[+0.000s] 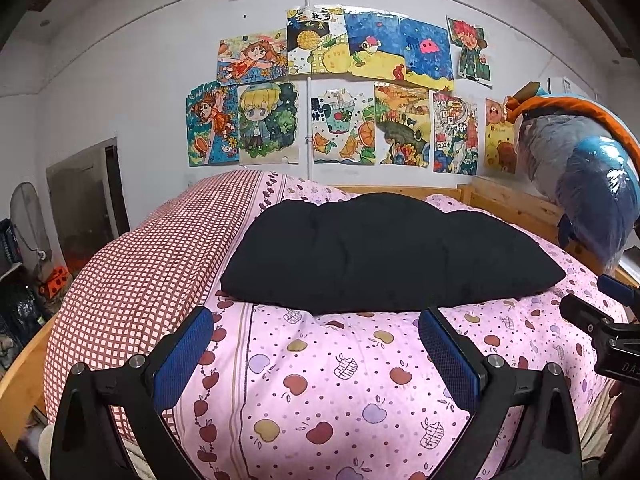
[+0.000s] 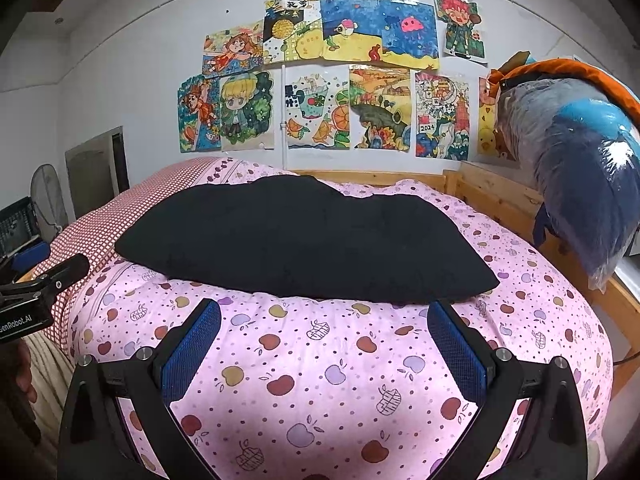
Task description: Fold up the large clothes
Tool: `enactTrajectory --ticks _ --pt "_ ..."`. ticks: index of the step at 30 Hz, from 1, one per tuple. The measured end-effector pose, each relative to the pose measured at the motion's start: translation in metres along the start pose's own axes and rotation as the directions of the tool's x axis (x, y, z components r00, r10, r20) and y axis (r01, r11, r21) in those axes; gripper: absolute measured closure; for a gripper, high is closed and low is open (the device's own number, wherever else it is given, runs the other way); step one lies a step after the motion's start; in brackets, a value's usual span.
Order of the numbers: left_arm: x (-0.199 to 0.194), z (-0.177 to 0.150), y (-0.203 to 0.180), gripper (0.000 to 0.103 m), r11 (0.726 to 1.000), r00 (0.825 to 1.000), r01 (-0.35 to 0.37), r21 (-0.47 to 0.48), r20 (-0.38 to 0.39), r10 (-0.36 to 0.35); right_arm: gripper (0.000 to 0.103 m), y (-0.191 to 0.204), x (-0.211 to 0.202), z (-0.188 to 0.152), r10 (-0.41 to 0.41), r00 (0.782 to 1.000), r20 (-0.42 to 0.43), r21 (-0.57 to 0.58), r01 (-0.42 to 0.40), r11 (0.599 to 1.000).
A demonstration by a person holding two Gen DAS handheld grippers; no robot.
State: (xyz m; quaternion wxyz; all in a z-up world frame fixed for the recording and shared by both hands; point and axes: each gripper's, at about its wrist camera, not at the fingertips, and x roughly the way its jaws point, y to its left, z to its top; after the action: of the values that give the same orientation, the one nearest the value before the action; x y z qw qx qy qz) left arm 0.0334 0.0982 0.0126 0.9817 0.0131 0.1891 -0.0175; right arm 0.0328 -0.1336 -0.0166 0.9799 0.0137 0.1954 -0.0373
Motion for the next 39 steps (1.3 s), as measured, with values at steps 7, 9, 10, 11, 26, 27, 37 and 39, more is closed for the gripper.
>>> enactTrajectory --ticks 7,9,10,11,26,27,37,39 --pt "-0.0024 0.0005 0.0023 0.0 1.0 1.0 -0.007 -0.003 0.003 0.007 0.002 -0.0001 -0.001 -0.0006 0.0 1.0 0.004 0.003 0.0 1.0" --pt "-0.0026 0.0005 0.0024 0.0 1.0 1.0 -0.007 0.0 0.003 0.007 0.002 -0.0001 -0.0009 -0.0006 -0.003 1.0 0.003 0.004 0.003 1.0" --pt "-0.0029 0.0005 0.002 0.0 1.0 1.0 -0.008 0.0 0.003 0.008 0.002 -0.0002 -0.0014 -0.0011 -0.003 1.0 0.003 0.005 0.003 1.0" --pt "-0.0033 0.0005 0.0021 0.0 1.0 1.0 -0.008 0.001 0.004 0.008 0.002 0.0 -0.0019 -0.0011 -0.004 1.0 0.004 0.006 0.004 1.0" --pt "-0.0067 0.0023 0.0024 0.0 1.0 1.0 -0.01 0.002 0.01 0.01 0.002 0.0011 -0.0037 -0.0012 -0.005 1.0 0.007 0.008 0.005 1.0" --pt "-0.0067 0.0023 0.0024 0.0 1.0 1.0 -0.011 0.003 0.01 0.011 0.002 0.001 -0.004 -0.0012 -0.005 1.0 0.008 0.009 0.005 1.0" --pt "-0.0073 0.0022 0.0027 0.0 1.0 1.0 -0.009 -0.002 0.011 0.009 0.002 0.0007 -0.0081 -0.0005 -0.003 1.0 0.01 0.014 0.003 1.0" --pt "-0.0073 0.0023 0.0029 0.0 1.0 1.0 -0.01 -0.001 0.013 0.01 0.002 0.0006 -0.0079 -0.0006 -0.003 1.0 0.011 0.015 0.003 1.0"
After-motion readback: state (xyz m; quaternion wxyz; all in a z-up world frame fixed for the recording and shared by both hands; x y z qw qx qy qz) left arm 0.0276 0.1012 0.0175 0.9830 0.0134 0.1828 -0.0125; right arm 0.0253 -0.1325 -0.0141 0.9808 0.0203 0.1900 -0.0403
